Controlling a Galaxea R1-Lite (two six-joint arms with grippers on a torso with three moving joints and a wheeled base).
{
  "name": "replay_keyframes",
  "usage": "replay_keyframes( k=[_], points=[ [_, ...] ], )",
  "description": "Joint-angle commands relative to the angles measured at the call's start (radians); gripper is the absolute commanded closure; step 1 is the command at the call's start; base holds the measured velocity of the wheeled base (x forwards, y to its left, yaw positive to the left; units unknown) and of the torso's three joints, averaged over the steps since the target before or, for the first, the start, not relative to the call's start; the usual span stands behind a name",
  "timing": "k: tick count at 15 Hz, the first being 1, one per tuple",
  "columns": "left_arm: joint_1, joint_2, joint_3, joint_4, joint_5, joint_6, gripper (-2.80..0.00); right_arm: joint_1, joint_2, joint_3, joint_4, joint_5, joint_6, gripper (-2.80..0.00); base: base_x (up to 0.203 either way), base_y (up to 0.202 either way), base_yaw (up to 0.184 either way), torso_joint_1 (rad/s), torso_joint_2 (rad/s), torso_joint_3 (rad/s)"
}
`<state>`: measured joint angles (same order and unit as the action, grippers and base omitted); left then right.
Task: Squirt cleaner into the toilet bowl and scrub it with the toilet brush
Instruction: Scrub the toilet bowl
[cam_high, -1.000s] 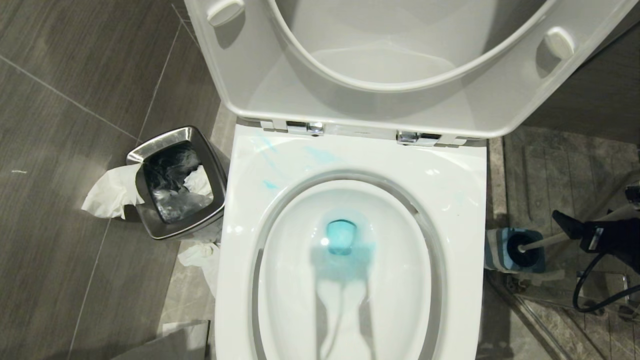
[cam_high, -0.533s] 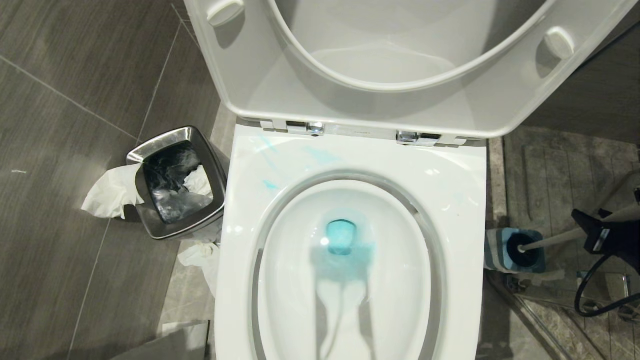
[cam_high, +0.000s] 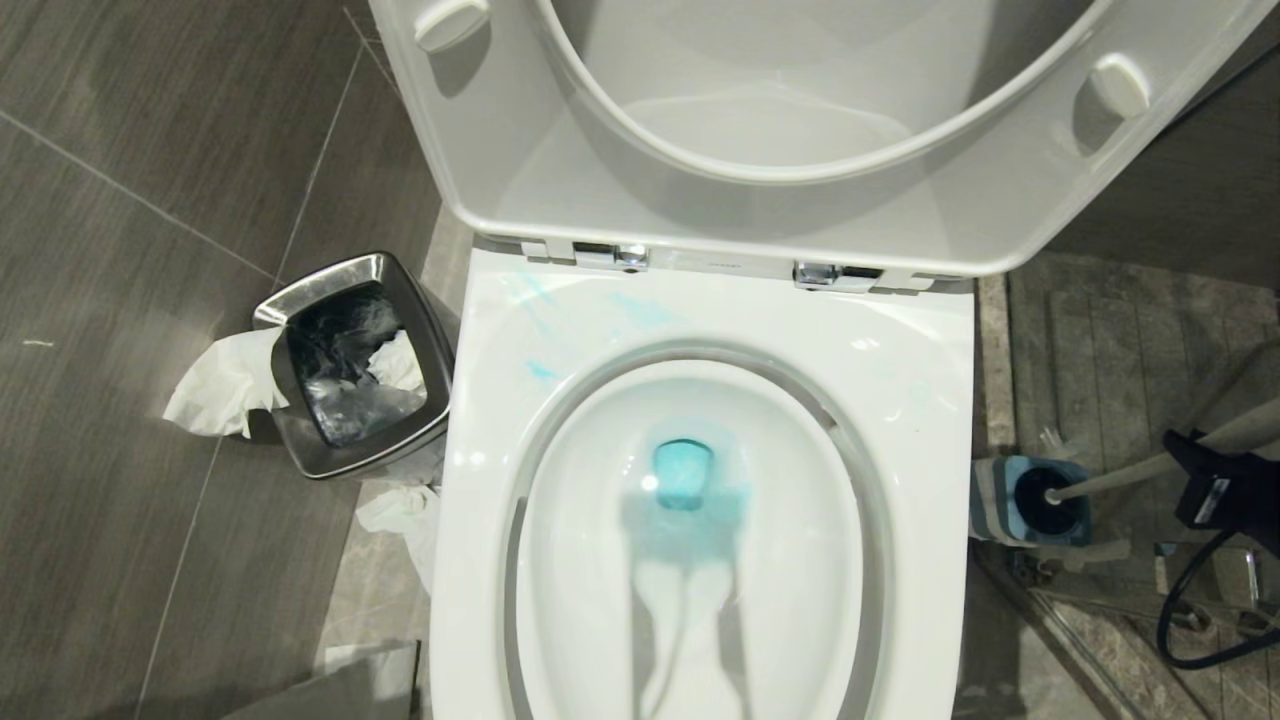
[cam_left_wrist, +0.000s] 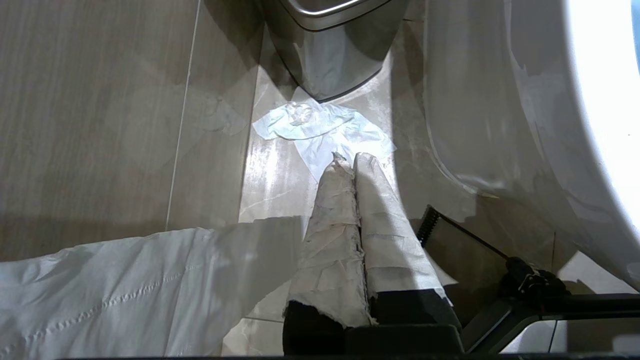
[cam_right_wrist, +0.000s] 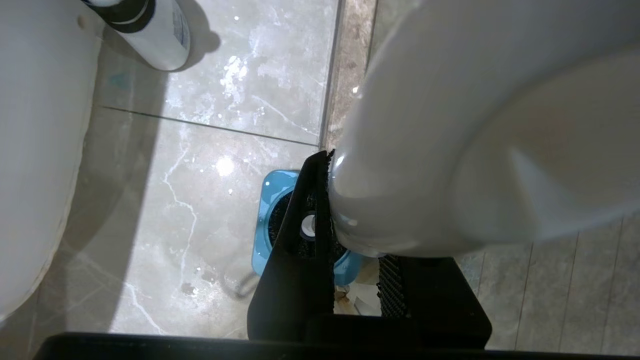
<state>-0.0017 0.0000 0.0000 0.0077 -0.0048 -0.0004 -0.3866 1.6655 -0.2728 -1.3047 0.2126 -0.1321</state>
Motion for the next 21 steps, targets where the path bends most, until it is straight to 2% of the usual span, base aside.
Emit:
replay_keyframes(
  k=[1,7,10,12,14,15,18,19,21],
  points=[
    [0.000,0.002,0.003,0.000,0.000,0.000,0.00,0.000,-0.060,0.022,-0.013,0.001,0.001,0.00,0.000,0.000,0.000,0.000,0.00,0.000],
    [0.000,0.002,0.003,0.000,0.000,0.000,0.00,0.000,-0.259,0.082,-0.007,-0.001,0.018,0.00,0.000,0.000,0.000,0.000,0.00,0.000],
    [0.000,0.002,0.003,0.000,0.000,0.000,0.00,-0.001,-0.352,0.092,0.002,-0.003,0.072,0.00,0.000,0.000,0.000,0.000,0.00,0.000],
    [0.000,0.002,0.003,0.000,0.000,0.000,0.00,-0.001,-0.437,0.091,0.065,-0.001,0.086,0.00,0.000,0.000,0.000,0.000,0.00,0.000],
    [0.000,0.002,0.003,0.000,0.000,0.000,0.00,-0.002,-0.560,0.062,0.231,0.004,0.103,0.00,0.000,0.000,0.000,0.000,0.00,0.000],
    [0.000,0.002,0.002,0.000,0.000,0.000,0.00,-0.002,-0.634,0.027,0.370,0.008,0.110,0.00,0.000,0.000,0.000,0.000,0.00,0.000],
    [0.000,0.002,0.003,0.000,0.000,0.000,0.00,-0.002,-0.825,-0.195,0.924,0.028,0.130,0.00,0.000,0.000,0.000,0.000,0.00,0.000],
    [0.000,0.002,0.003,0.000,0.000,0.000,0.00,-0.002,-0.867,-0.270,1.069,0.040,0.134,0.00,0.000,0.000,0.000,0.000,0.00,0.000],
    [0.000,0.002,0.003,0.000,0.000,0.000,0.00,-0.002,-0.903,-0.381,1.225,0.072,0.138,0.00,0.000,0.000,0.000,0.000,0.00,0.000]
  ],
)
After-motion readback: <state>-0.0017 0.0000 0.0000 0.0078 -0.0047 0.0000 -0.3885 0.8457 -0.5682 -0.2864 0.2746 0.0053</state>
